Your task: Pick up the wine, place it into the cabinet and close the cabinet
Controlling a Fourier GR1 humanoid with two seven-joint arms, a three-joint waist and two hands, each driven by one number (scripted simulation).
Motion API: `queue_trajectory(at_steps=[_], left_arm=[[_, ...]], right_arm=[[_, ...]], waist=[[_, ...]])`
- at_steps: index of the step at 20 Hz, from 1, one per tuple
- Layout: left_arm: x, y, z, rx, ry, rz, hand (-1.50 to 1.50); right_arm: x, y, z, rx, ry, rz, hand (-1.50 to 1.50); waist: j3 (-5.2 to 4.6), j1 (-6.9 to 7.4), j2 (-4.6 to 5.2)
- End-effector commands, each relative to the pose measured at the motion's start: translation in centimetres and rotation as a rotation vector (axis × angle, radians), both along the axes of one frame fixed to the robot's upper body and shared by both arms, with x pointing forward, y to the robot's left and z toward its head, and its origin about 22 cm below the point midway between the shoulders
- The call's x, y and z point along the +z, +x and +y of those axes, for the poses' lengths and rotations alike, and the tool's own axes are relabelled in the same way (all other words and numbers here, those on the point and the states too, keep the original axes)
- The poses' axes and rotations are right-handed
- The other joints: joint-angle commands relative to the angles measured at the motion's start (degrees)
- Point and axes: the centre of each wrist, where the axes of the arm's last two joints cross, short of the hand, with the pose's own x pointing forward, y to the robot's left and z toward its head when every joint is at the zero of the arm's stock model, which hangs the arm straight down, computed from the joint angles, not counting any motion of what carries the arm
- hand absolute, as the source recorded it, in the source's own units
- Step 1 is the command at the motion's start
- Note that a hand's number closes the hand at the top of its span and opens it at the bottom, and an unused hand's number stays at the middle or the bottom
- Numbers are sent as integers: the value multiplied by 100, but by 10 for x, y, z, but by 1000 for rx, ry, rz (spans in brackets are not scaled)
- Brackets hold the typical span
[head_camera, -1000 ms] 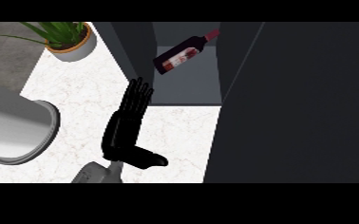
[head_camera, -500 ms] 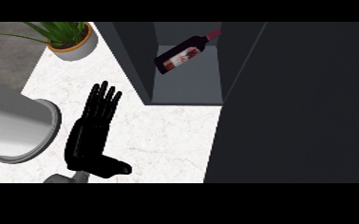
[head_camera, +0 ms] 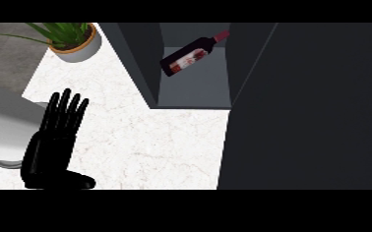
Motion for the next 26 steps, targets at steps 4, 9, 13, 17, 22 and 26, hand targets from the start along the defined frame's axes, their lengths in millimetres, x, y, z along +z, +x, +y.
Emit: queue_trajectory(at_steps=[4,9,13,17,22,26], left_arm=[[15,6,45,26,32,-19,-150],[26,3,48,-4,8,-9,-150],[28,6,60,-4,30,-25,-150],[34,0,77,-13,26,-16,-150],[30,6,68,-29,26,-22,-150],[39,10,80,-45,31,-34,-150]], right_arm=[[43,-22,13,107,177,19,150],[44,-16,17,129,180,18,150],[41,-12,21,154,213,27,150],[43,-7,22,151,205,36,150],[32,5,34,195,193,20,150],[33,22,39,173,194,2,150]], waist=[[-5,-36,18],[-7,44,30],[-19,94,61],[-24,180,66],[-32,284,86],[-41,431,128]])
